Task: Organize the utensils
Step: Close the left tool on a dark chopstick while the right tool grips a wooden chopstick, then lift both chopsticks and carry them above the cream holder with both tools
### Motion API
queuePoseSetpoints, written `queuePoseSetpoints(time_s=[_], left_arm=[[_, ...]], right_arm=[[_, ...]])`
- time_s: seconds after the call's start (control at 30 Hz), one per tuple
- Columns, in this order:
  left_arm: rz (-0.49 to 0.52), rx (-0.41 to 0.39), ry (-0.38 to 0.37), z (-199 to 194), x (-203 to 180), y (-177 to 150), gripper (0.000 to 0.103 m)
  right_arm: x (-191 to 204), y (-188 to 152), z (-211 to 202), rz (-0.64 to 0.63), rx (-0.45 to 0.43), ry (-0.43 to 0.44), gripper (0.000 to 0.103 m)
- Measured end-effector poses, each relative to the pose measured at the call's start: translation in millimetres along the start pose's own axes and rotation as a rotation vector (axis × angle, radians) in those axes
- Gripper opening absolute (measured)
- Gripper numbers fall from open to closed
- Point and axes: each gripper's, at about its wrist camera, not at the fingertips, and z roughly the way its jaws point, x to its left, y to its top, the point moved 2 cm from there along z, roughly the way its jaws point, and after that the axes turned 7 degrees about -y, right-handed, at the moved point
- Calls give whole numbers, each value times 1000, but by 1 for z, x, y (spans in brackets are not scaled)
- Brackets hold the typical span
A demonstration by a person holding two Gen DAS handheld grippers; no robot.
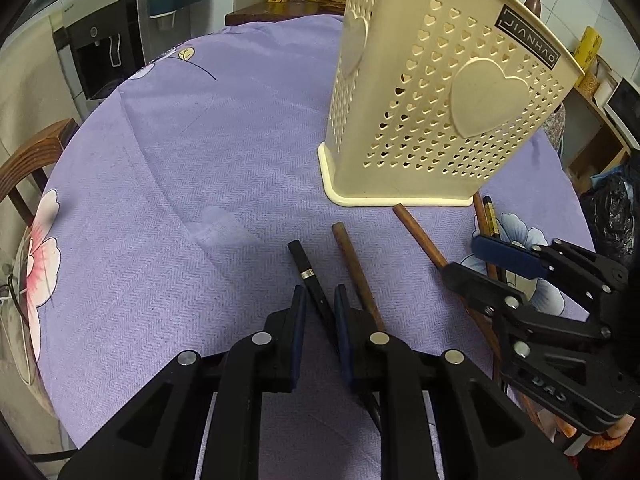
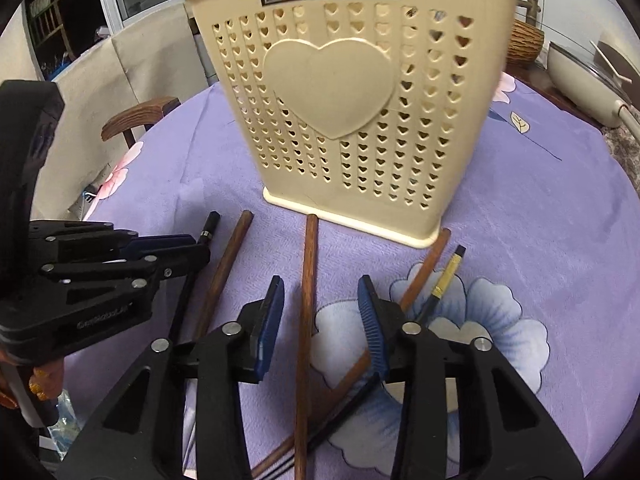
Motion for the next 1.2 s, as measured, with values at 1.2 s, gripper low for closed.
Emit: queuePoseSetpoints(time_s=[1.2], left_arm=[[19, -101, -15, -11, -18, 2, 9]], right_arm=[[1, 5, -21, -60, -58, 55, 7]])
